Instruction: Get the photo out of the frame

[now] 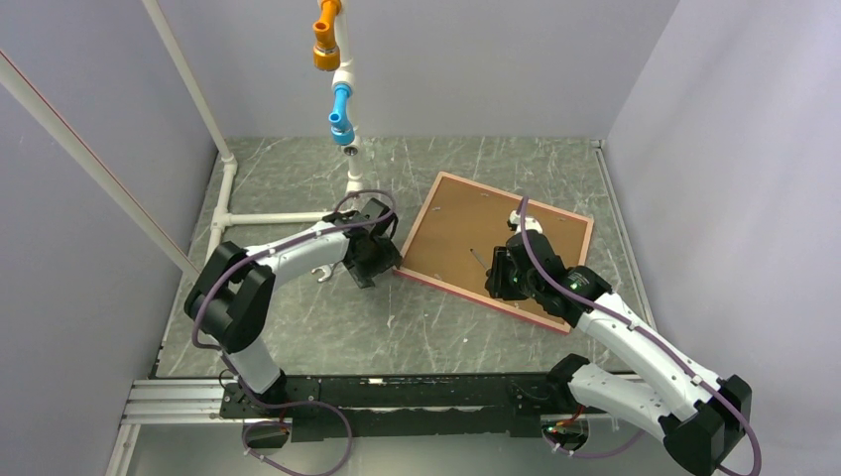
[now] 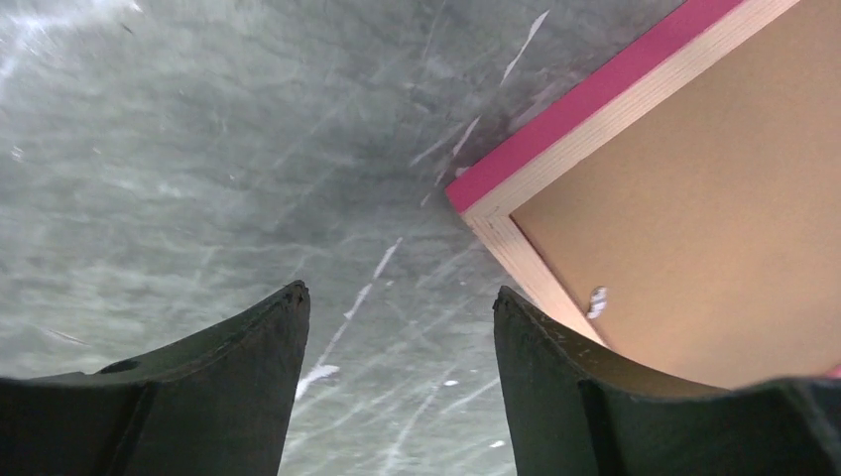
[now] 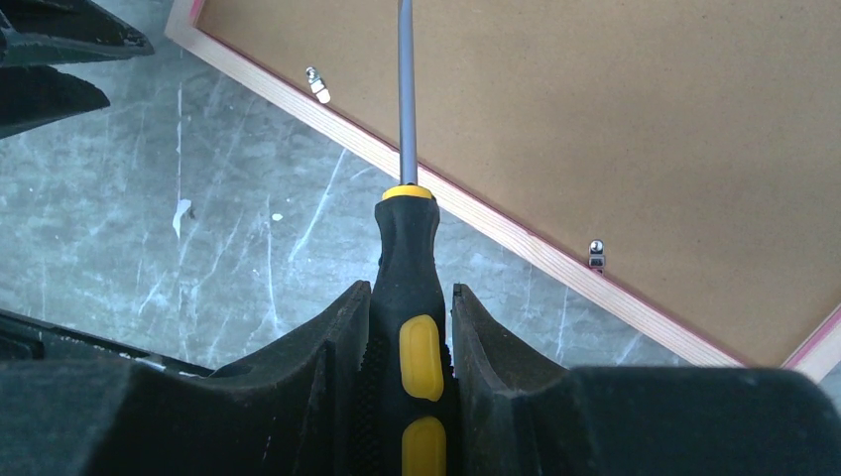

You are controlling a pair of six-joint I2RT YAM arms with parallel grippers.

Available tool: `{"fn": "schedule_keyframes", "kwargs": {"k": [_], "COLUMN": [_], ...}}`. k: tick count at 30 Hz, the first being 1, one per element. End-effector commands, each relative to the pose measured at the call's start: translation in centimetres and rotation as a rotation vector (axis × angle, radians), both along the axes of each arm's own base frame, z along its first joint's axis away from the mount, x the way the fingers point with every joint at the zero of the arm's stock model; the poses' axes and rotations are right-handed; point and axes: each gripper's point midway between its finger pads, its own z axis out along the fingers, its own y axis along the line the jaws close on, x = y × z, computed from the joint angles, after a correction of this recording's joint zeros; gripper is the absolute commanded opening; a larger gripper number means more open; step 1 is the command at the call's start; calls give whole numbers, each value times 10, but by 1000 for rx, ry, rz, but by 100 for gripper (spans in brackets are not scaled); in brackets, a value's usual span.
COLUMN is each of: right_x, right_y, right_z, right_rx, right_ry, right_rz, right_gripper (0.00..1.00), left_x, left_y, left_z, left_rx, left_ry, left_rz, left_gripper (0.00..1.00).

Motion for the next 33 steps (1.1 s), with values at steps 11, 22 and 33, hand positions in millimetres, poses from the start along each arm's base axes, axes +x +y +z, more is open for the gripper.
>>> {"fn": "schedule_keyframes", "kwargs": {"k": [11,22,33], "right_x": [6,6,6], "right_y": [6,7,7], "right_z": [9,9,9], "right_rx": [42,43,41], "right_ry": [-52,-52,-51], "right_rz": [10,14,14], "right_gripper": [0,0,0], "left_x": [-2,-5,-5], "left_y": [-53,-55,-47], "left_z": [-16,-53,-71], "left_rx": [-260,-194,-63], "left_ry": [134,190,206], "left_rz": [391,491,485], "left_gripper": [67,62,32]}}
